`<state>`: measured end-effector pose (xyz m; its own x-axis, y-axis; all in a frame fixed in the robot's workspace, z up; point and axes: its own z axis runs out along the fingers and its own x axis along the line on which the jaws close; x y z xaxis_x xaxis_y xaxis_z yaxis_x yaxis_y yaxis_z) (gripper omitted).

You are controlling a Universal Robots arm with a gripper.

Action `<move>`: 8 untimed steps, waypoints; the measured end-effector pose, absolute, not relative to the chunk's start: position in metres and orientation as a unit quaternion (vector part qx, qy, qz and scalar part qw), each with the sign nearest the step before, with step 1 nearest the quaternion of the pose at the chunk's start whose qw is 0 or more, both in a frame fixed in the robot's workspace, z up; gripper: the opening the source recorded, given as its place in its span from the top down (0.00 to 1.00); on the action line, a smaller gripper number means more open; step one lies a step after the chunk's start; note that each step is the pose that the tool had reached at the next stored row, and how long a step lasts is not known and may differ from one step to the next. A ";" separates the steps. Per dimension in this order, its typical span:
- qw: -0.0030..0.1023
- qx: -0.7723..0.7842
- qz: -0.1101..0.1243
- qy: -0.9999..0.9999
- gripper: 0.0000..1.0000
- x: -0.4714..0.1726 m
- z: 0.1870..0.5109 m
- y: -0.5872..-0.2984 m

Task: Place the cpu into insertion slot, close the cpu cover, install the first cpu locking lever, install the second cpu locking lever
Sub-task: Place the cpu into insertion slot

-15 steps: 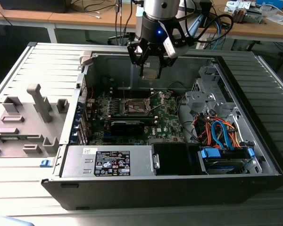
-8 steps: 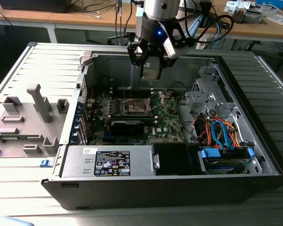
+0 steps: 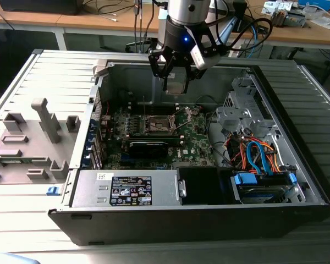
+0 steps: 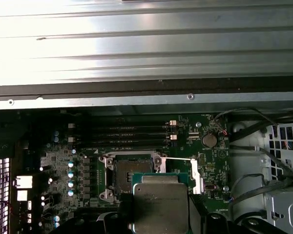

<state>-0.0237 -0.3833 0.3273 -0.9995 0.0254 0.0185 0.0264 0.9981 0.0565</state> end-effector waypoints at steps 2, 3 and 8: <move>0.009 -0.013 -0.028 -0.999 0.45 -0.024 0.327 -0.384; 0.009 -0.013 -0.028 -0.999 0.45 -0.024 0.327 -0.384; 0.009 -0.013 -0.028 -0.999 0.45 -0.024 0.326 -0.384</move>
